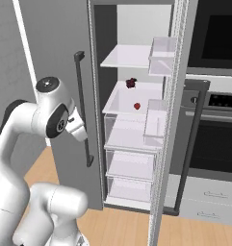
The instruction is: Take the strawberry from the fridge and place it on top of the pancake, located on the dining counter.
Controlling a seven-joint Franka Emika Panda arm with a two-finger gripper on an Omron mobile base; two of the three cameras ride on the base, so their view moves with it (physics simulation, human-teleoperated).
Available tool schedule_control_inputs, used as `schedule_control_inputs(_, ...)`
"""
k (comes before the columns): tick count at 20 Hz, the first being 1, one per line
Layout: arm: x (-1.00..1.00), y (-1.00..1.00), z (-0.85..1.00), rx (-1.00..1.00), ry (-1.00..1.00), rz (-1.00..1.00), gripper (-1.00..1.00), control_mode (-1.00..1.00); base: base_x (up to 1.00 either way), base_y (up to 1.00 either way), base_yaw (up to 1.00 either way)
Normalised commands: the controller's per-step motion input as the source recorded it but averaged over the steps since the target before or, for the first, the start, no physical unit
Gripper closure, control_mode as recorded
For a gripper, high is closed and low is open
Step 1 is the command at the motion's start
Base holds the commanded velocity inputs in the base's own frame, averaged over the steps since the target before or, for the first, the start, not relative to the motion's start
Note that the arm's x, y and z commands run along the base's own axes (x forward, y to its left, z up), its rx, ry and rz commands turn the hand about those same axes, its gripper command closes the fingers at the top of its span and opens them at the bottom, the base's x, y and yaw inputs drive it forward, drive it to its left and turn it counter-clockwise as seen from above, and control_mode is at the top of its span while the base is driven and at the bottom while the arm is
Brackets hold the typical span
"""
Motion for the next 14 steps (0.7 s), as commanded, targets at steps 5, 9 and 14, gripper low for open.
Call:
schedule_control_inputs(5, -0.01, 0.0, -0.03, -0.3, 0.25, 0.31, -1.0, -1.0, 0.0, 0.0, 0.0)
schedule_control_inputs(9, -0.23, -0.01, -0.2, -0.23, 0.05, 0.44, -1.0, -1.0, 0.0, 0.0, 0.0)
schedule_control_inputs(14, -0.23, 0.0, -0.58, -0.09, -0.04, 0.48, -1.0, -1.0, 0.0, 0.0, 0.0)
